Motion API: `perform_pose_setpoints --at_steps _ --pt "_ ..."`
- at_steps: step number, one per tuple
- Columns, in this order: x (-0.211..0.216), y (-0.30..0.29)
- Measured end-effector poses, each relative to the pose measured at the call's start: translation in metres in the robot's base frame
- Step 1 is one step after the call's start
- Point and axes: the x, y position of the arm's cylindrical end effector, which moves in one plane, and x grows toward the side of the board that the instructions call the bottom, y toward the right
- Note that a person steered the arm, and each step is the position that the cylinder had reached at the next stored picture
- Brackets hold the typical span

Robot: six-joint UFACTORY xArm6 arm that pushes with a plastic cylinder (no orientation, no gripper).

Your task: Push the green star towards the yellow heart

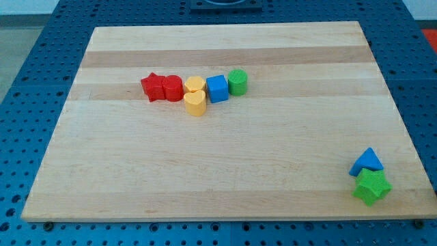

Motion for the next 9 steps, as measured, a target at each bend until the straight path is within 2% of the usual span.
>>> perform_pose_setpoints --at_steps 1,2,4,6,9 --pt "0.001 -0.014" --pt "0.001 -0.072" --pt "-0.001 -0.099" --pt "-0.032 -0.147" --pt "-0.053 -0.215"
